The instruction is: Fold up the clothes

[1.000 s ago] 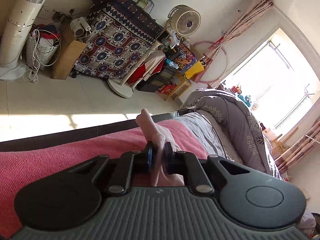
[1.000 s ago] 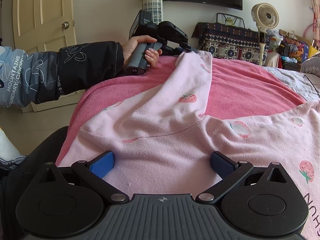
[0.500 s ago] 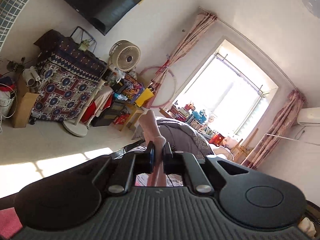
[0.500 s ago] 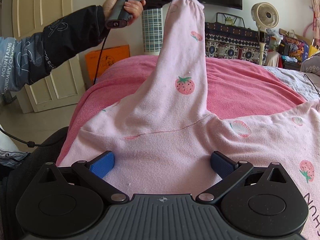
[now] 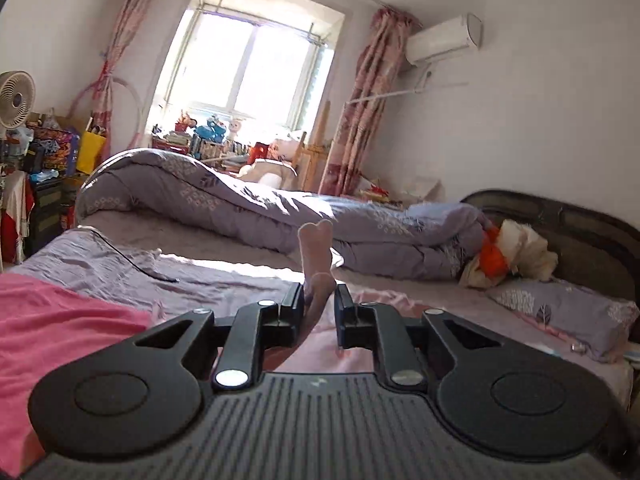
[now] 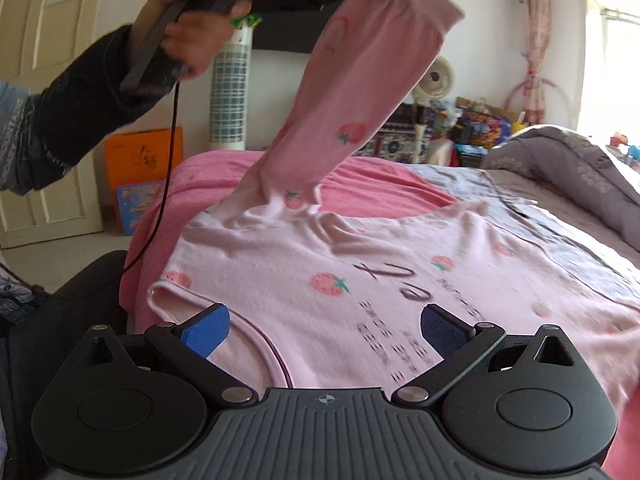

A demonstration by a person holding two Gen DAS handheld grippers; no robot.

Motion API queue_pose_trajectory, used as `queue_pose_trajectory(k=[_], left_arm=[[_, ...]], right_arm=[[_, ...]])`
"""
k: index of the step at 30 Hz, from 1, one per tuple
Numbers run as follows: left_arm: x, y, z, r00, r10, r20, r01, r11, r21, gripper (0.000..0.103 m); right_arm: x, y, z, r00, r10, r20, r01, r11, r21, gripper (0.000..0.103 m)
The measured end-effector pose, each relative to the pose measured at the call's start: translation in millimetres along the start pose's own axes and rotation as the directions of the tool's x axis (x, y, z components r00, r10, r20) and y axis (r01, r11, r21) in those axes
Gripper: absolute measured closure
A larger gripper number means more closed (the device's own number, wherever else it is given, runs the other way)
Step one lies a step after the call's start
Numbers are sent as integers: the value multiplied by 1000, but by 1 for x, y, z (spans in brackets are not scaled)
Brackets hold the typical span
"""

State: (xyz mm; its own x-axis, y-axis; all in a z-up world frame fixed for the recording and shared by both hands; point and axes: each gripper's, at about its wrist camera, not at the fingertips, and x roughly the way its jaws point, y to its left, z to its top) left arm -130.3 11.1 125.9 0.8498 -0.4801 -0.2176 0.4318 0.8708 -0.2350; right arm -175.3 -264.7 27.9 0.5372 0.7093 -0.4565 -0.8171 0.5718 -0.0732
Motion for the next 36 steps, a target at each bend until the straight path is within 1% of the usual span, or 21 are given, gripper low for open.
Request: queue_pose_trajectory(k=[1,3,5,6,8,10,11,12,13,15,17,18,19,20,24,26,28,30,32,34,36], left_arm=[[19,-21,-31,997,-1,-80,4,999,43,49],[41,-48,-80,979,44,-200,-22,994,108,48],[57,-73,-125,938,105,-331,-49,984,174,48],[55,-80,-138,927,112,-358,-47,982,185,48],[39,-88,-148,936,104,-337,-36,978,203,48],[10,-90,-144,955,92,-281,-19,968,252,43],[-6,-88,-137,966,123,-228,-54,956,288,40],[-21,-86,-131,973,155,-173,-93,942,323,30],[-35,-76,-121,971,219,-95,-172,918,358,19],[-56,-56,-106,941,338,36,-323,855,406,15],[-66,-22,-95,858,501,110,-495,752,435,14],[-66,-6,-93,821,560,116,-548,713,438,15],[-67,9,-94,795,597,103,-576,692,435,15],[-66,23,-95,787,612,80,-580,691,431,15],[-55,54,-115,802,597,-33,-525,730,438,15],[-47,62,-129,790,609,-76,-523,733,435,17],[-48,70,-138,804,588,-91,-513,763,394,22],[-59,77,-138,819,569,-75,-518,789,330,26],[-63,78,-131,813,582,-16,-550,778,303,29],[-63,79,-123,810,585,38,-567,767,300,29],[-58,84,-120,821,571,19,-548,779,305,32]], right_arm=[[-19,-5,-12,998,-59,13,58,997,51,0],[-45,-13,-31,988,-154,6,151,976,158,0],[-62,-19,-46,973,-233,-9,228,942,248,0],[-67,-20,-50,965,-262,-14,255,926,279,0],[-67,-22,-52,956,-292,-21,284,907,310,0],[-52,-23,-51,955,-295,-40,292,902,317,0],[-43,-24,-51,956,-289,-54,290,899,329,0],[-33,-27,-53,959,-273,-80,283,890,357,0],[-22,-30,-56,961,-252,-110,275,878,390,0],[-9,-27,-62,948,-287,-137,318,852,417,0],[-7,-16,-65,926,-356,-124,376,845,380,0],[-6,-14,-63,919,-368,-141,394,842,368,0],[-5,-15,-61,916,-371,-156,402,833,381,0],[-5,-17,-60,914,-371,-166,406,817,410,0],[-6,-26,-49,901,-376,-217,432,723,539,0],[-7,-28,-40,898,-374,-233,435,672,599,0],[-11,-28,-32,910,-365,-198,398,633,664,0],[-18,-27,-21,940,-333,-78,281,625,729,0],[-18,-26,-8,951,-309,5,200,628,752,0],[-8,-25,8,949,-315,27,194,648,736,0],[8,-22,23,940,-341,12,236,676,698,3]])
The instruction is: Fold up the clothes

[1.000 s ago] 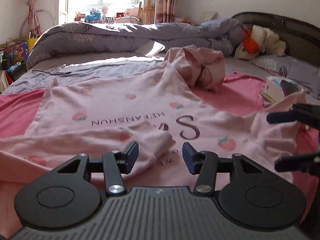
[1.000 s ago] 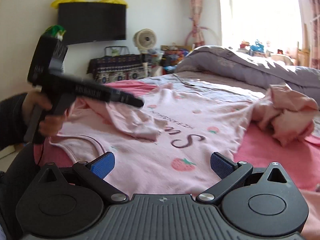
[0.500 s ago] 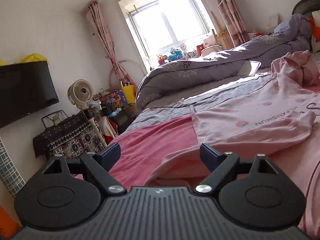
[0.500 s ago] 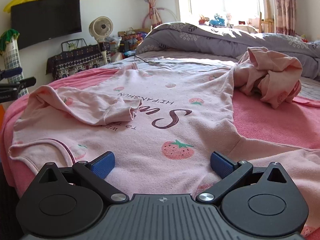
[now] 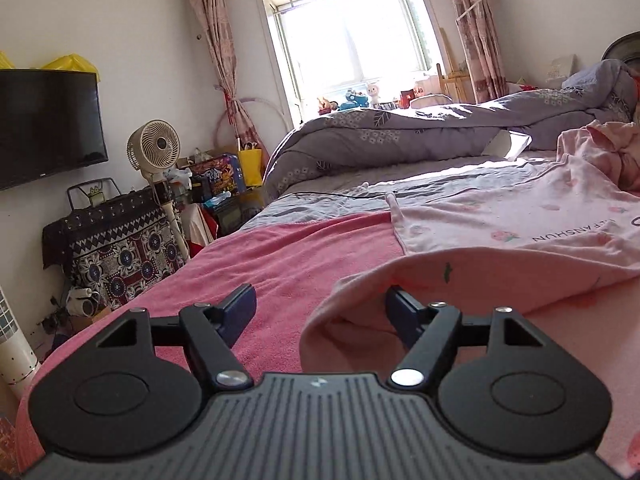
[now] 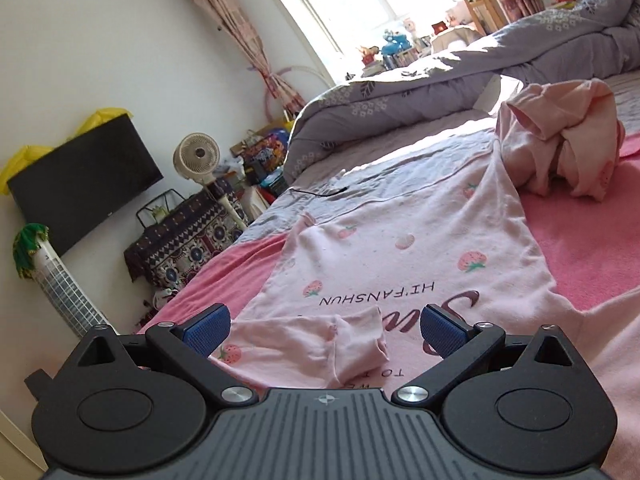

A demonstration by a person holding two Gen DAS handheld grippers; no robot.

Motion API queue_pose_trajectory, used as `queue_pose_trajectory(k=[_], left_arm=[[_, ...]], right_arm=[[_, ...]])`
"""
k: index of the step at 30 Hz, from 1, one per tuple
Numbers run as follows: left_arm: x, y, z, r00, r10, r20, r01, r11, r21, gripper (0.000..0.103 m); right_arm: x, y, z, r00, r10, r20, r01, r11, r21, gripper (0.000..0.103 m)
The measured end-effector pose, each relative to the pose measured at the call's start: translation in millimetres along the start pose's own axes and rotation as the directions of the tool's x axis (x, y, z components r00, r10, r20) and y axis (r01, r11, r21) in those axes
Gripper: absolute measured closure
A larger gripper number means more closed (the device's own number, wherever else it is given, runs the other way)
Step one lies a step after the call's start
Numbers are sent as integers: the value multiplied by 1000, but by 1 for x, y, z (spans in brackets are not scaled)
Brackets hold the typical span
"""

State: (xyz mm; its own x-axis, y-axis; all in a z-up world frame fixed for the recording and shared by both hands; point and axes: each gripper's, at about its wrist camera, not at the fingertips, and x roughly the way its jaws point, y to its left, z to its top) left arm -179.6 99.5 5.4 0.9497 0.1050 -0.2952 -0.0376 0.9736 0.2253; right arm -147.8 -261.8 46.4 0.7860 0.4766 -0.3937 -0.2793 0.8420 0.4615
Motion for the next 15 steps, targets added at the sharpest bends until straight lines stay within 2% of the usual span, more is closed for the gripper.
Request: queue_pose_trajectory(k=[2,4,7,11,13,15], left_arm=[[1,1,-8,999,-36,-40,36,999,10,44],[-2,2,-17,995,-69,-67,70,997,21,56],[-18,10,-40,997,-66,-48,67,998,21,56],[-31,31,-47,995,-84,-48,80,994,-80,52],[-35,37,-48,996,-83,-45,79,993,-92,50],[-37,42,-48,996,-83,-42,79,992,-99,44]], right_arm=[[18,19,3,1000,4,-14,-5,999,-48,8],[37,41,6,999,11,-32,-15,994,-110,19],[71,90,4,999,-29,-19,22,950,-313,20],[127,159,-14,997,-70,20,69,825,-561,17],[151,187,-33,998,-53,-27,22,754,-656,17],[162,208,-56,992,3,-128,-96,682,-725,18]])
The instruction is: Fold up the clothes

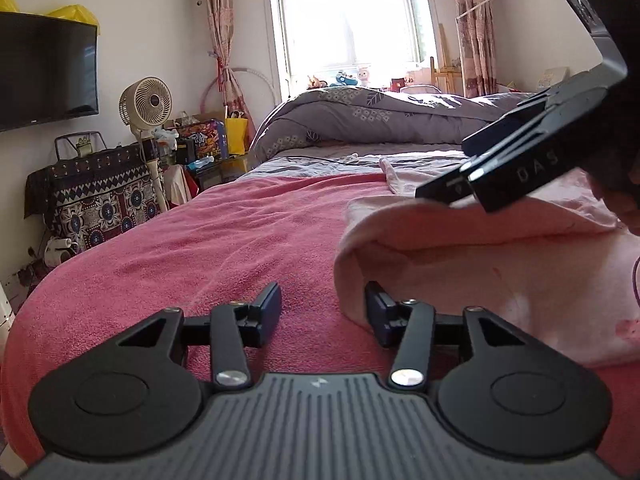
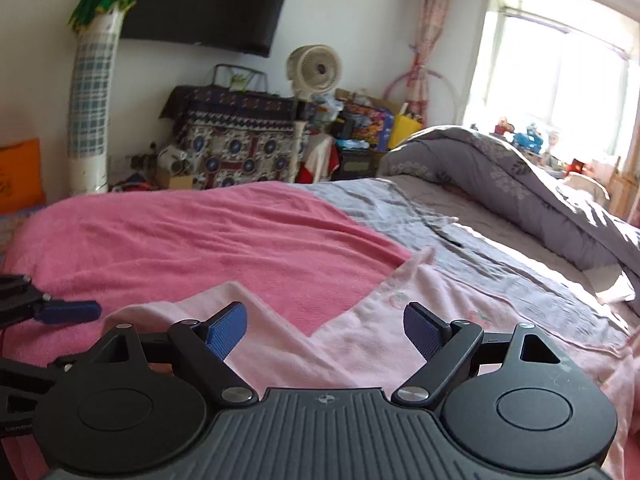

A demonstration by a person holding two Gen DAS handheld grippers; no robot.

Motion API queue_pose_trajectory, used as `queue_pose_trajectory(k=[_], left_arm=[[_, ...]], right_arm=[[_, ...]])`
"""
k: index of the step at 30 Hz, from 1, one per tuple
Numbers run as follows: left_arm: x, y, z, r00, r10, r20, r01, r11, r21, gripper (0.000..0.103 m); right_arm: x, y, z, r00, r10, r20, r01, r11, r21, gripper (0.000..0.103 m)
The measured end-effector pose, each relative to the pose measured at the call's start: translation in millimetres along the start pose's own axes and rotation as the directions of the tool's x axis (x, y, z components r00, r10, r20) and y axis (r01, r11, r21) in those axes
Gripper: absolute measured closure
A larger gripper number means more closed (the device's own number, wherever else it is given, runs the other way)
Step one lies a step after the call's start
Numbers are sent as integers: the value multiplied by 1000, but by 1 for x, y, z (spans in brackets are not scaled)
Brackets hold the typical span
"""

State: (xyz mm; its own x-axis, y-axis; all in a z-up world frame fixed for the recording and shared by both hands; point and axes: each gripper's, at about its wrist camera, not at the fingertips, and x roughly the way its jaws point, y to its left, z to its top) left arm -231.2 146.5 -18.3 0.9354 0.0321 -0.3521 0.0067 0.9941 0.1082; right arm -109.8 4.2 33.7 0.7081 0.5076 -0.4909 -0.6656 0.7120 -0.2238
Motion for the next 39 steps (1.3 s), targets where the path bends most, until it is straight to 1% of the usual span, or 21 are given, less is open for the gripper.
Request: queue_pose_trajectory(k=[3,8,10,11,12,13,15,16,18,19,21,23,24,25,27,28,31,33,34,36,39], left_arm=[[1,8,1,1000,-1,6,1,1000,-1,37],[4,8,0,1000,2,14,-2,1000,-2,36],[3,7,1,1000,3,21,-3,1000,-2,36],[2,6,3,999,2,34,-2,1000,9,36],[1,6,4,999,0,47,-1,1000,20,36],[1,4,7,998,2,57,-4,999,41,36],[0,2,11,997,2,74,-7,997,75,36],[0,2,13,997,-1,82,-6,996,87,36],[-6,20,23,991,-58,119,55,998,31,34],[-2,37,32,989,-87,116,94,994,-54,30],[5,71,49,982,-146,117,169,960,-222,24],[34,93,65,977,-212,25,208,921,-328,24],[51,103,74,968,-248,-31,219,902,-372,24],[69,106,80,952,-291,-96,235,894,-381,25],[93,104,83,923,-353,-154,270,878,-396,24],[106,101,83,904,-380,-196,275,868,-414,24],[132,90,76,843,-462,-275,311,835,-453,24],[138,82,73,828,-478,-292,324,833,-448,23],[142,77,74,828,-471,-303,319,842,-435,23],[147,70,77,833,-442,-332,302,867,-397,28],[152,53,81,851,-366,-378,270,921,-282,35]], right_arm=[[-10,41,-12,994,110,-4,-109,979,-174,21],[-28,90,-19,996,77,37,-56,915,-399,30],[-19,102,-21,998,-13,62,41,881,-472,55],[-13,106,-22,996,-58,64,82,864,-497,63],[-3,110,-24,995,-90,51,103,848,-520,77],[5,112,-27,994,-103,31,104,842,-529,85],[14,115,-31,994,-112,4,97,841,-532,93],[11,117,-32,994,-110,15,101,840,-533,93],[2,119,-36,993,-105,47,114,835,-538,94],[-3,120,-39,993,-103,59,118,828,-548,94],[-13,122,-45,992,-99,76,125,808,-576,94],[-18,124,-54,993,-96,75,122,783,-611,94],[-19,127,-58,991,-105,85,134,768,-627,94],[-18,131,-62,988,-118,101,155,752,-641,94],[-15,140,-67,977,-149,154,214,722,-658,89],[-14,145,-69,970,-161,182,242,710,-662,85],[-4,157,-66,956,-184,227,290,679,-674,84],[5,163,-63,951,-194,239,307,667,-679,84],[8,165,-62,952,-195,236,305,670,-677,86],[13,166,-60,958,-192,215,287,691,-663,94],[14,168,-60,962,-185,199,271,721,-638,97]])
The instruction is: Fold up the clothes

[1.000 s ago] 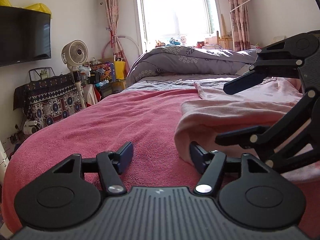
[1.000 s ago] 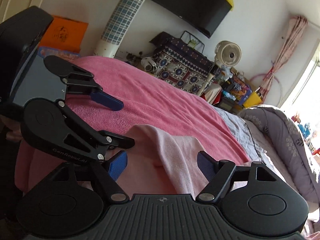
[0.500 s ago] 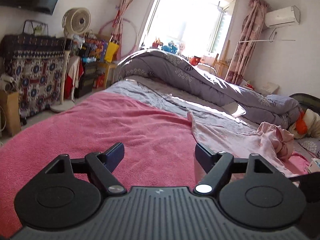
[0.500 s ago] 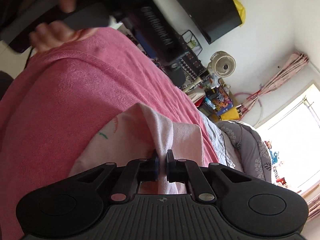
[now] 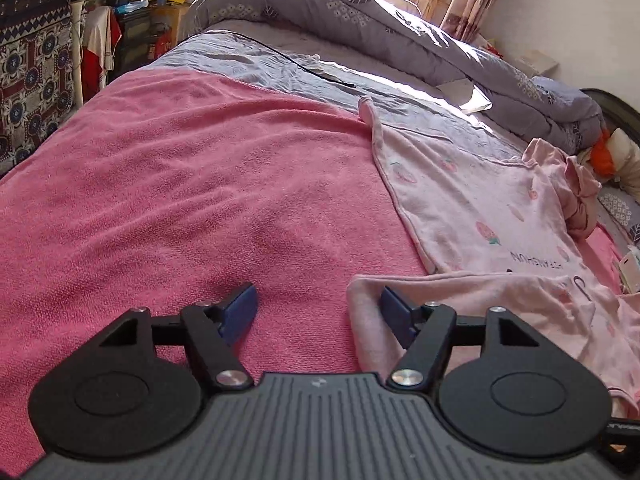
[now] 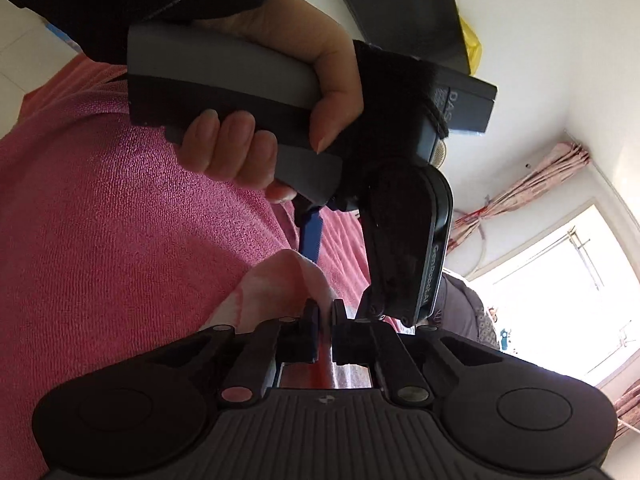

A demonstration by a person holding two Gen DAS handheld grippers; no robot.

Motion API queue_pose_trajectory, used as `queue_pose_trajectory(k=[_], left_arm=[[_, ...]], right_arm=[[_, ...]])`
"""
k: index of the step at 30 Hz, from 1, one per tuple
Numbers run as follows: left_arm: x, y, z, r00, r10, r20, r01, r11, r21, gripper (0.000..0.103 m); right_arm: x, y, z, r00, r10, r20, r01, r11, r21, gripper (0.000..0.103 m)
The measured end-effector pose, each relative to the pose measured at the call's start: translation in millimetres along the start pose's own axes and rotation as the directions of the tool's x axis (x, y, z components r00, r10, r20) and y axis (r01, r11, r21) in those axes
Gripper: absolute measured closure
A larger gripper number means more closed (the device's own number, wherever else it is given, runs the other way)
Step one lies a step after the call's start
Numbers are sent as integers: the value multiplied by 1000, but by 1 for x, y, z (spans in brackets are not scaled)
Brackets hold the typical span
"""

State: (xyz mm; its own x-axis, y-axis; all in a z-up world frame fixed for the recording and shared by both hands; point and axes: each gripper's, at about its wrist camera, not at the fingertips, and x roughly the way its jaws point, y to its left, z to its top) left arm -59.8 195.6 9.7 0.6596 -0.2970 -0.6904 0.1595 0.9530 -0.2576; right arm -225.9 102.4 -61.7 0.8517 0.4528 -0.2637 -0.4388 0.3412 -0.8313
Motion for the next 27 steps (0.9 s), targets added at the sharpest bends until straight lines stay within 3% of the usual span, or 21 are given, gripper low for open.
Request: queue_pose_trajectory(k=[5,8,11,12,15,18,22,24,26,27], left_arm=[[4,-10,2,999,29,-13,-29,998,54,38],[2,-4,3,1000,7,-16,-6,1000,28,38],[0,1,7,1000,-18,-19,18,1000,0,38],[-1,3,7,999,-27,-21,27,1000,-8,38],[-4,7,8,997,-62,-36,60,998,-32,35],[-3,5,10,994,-88,-66,86,996,-26,27],[2,-4,15,987,-97,-127,101,995,25,21],[6,-9,18,983,-77,-164,87,995,54,21],[8,-15,21,982,-46,-184,63,994,87,31],[8,-17,22,981,-41,-188,59,994,89,47]], right_arm=[[-28,-7,2,997,31,72,-37,996,86,99],[-42,-9,1,994,66,82,-74,992,104,99],[-54,-12,0,990,111,92,-128,969,210,95],[-57,-14,0,987,131,96,-153,950,273,89],[-52,-15,0,985,162,63,-174,881,439,53],[-34,-12,-3,991,135,14,-120,823,555,53],[7,-13,10,994,98,-47,-33,684,729,54],[24,-14,12,994,38,-104,57,629,775,53],[41,-18,9,986,21,-165,127,552,824,65],[44,-22,5,985,35,-170,128,510,850,87]])
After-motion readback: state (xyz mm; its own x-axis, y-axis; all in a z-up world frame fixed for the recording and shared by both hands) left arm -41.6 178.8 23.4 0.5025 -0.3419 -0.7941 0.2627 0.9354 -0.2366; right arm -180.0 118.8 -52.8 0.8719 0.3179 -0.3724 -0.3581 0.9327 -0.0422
